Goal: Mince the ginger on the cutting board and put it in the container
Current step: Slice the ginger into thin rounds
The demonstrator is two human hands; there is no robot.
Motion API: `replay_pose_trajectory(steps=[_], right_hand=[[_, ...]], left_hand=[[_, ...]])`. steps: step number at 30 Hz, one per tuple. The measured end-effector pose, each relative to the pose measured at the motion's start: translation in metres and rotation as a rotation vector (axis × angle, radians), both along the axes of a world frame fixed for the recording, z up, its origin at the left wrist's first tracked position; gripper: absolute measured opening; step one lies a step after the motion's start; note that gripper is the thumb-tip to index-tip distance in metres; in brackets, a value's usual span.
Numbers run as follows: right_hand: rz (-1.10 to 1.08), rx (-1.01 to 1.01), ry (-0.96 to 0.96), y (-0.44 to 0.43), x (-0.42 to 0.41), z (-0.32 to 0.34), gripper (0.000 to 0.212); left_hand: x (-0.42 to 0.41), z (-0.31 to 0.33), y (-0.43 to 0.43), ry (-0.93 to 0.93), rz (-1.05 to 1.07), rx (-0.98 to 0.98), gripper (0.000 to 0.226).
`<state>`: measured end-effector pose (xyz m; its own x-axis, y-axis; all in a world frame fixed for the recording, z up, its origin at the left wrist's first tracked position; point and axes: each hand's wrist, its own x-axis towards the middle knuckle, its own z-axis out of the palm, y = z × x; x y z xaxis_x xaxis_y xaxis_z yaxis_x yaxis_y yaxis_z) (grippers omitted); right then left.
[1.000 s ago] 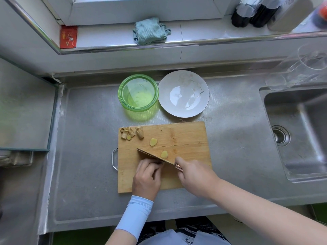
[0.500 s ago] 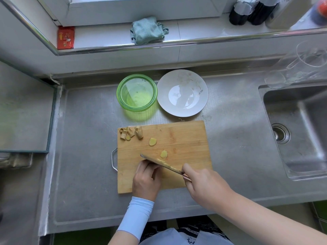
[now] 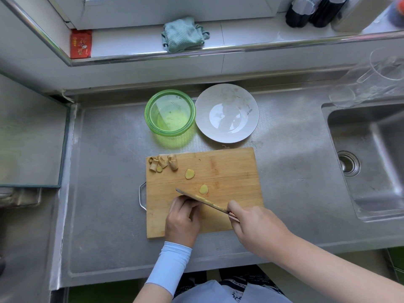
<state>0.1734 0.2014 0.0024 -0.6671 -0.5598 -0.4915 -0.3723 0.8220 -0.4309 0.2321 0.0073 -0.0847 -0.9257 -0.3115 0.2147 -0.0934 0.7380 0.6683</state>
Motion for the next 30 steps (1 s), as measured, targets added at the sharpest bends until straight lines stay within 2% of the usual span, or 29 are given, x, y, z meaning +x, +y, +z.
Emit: replay_pose_trajectory(steps=[16,21,25,30], right_hand=[[0.012,0.032,-0.020,-0.005,-0.005,0.001,0.008],[0.003,0.028,-0.045,-0.005,-0.006,0.000,0.007],[0.010,0.053,-0.059,-0.013,-0.011,-0.003,0.004],[0.034,0.091,-0.062,-0.034,-0.019,-0.014,0.010]], left_hand=[[0.000,0.005,0.001,-0.031,0.017,0.014,0.028],[0.000,0.003,0.000,-0.002,0.013,0.031,0.019],[0.001,0.000,0.000,-0.021,0.022,0.026,0.024],[0.001,-0.001,0.001,0.019,0.022,0.019,0.012]])
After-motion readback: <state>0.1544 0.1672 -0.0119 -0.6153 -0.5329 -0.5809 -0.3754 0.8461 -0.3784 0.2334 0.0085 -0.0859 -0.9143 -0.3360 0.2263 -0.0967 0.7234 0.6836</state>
